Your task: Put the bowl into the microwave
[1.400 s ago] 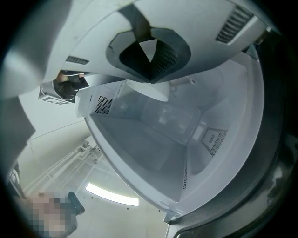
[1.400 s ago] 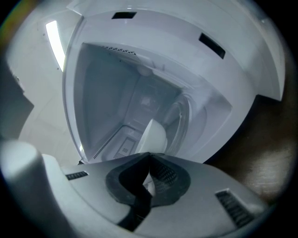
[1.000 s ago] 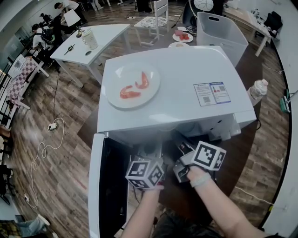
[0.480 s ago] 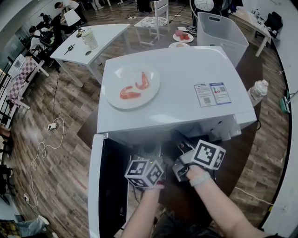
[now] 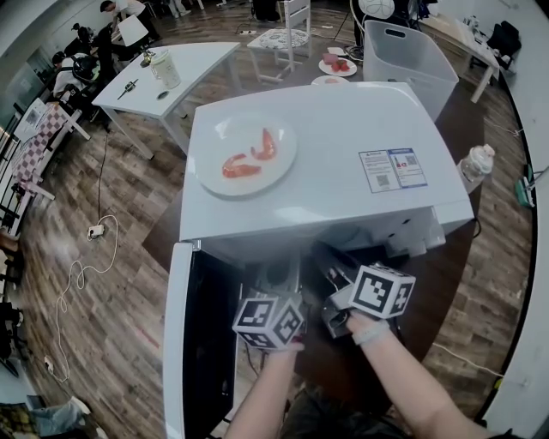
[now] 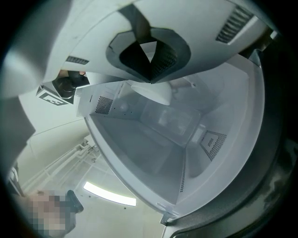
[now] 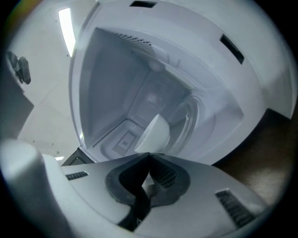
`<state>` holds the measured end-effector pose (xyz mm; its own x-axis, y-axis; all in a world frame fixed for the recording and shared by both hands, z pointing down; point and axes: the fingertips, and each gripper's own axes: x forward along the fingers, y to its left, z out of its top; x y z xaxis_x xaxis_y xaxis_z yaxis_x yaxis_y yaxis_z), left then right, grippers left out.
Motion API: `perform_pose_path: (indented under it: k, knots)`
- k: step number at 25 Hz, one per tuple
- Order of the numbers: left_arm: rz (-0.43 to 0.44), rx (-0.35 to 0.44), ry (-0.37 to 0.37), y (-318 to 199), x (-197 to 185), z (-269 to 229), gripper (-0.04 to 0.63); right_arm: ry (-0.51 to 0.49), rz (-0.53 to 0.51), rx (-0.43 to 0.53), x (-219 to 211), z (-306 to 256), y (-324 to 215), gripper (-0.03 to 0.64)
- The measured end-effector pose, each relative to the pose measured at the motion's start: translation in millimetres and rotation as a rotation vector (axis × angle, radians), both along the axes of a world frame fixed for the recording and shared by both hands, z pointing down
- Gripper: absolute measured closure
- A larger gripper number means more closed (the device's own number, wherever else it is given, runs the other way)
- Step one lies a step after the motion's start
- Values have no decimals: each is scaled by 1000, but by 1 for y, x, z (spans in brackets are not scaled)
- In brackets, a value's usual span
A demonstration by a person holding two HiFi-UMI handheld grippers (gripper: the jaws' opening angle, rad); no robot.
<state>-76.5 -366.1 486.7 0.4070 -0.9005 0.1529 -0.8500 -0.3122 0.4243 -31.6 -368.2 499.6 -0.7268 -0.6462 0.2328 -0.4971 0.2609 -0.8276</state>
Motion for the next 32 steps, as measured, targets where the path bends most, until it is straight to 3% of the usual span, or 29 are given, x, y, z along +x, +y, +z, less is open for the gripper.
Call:
perform_pose_path:
  k: [9,14,23,32]
  knots:
    - [10,40,-35,19,2,-5,595,162,-127,311,-12,-22,19,612]
    - [16,73,-53,35,7,-11,595,314,-165,432,-13,-26,34,614]
    - [0,81,-66,65,12,-17,595,367,-157,447,-9,-24,63,615]
    - [31,104,-105,97,19,-25,595,433,-119,532,-4,-39,96,615]
